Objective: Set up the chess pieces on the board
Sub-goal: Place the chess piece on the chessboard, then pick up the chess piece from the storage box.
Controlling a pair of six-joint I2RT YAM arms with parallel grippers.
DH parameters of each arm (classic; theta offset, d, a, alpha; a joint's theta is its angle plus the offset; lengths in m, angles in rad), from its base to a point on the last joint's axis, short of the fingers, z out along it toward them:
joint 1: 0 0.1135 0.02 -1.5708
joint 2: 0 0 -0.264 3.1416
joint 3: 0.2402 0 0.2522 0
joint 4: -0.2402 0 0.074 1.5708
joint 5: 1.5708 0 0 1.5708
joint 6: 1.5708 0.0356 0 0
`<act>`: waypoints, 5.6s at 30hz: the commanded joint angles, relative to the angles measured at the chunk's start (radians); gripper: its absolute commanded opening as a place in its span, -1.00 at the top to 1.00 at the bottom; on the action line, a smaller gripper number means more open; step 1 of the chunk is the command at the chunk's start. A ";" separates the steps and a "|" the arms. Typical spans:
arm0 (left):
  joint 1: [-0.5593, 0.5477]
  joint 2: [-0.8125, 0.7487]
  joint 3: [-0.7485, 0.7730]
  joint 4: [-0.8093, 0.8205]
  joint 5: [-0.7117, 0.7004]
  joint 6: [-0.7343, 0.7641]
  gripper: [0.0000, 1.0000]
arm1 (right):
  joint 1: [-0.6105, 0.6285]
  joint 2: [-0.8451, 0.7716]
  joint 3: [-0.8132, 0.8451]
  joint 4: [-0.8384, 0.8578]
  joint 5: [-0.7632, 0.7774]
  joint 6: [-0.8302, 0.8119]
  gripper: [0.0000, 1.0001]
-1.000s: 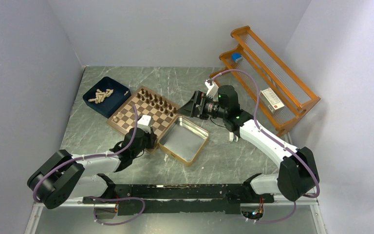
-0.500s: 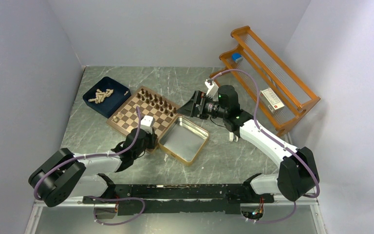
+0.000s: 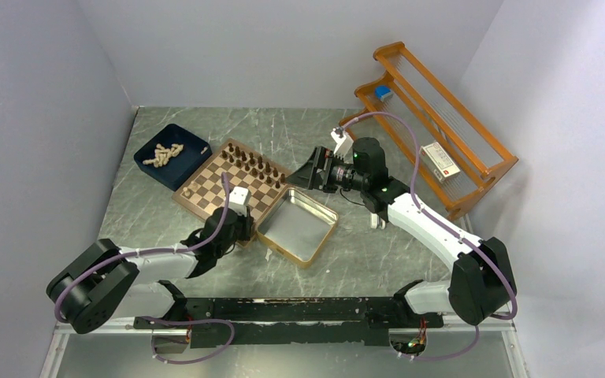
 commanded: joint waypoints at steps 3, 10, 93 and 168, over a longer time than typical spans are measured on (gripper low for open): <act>-0.011 0.022 0.028 0.012 -0.027 0.011 0.56 | -0.004 -0.001 0.018 0.007 -0.013 -0.008 -1.00; -0.018 0.017 0.032 0.001 -0.036 0.018 0.56 | -0.005 0.001 0.016 0.017 -0.019 -0.002 -1.00; 0.711 0.451 1.137 -0.830 0.111 0.191 -0.34 | 0.006 -0.203 -0.044 -0.183 0.137 -0.223 -1.00; 0.863 0.974 1.424 -0.913 0.303 0.394 0.43 | 0.007 -0.080 0.029 -0.190 0.209 -0.237 -1.00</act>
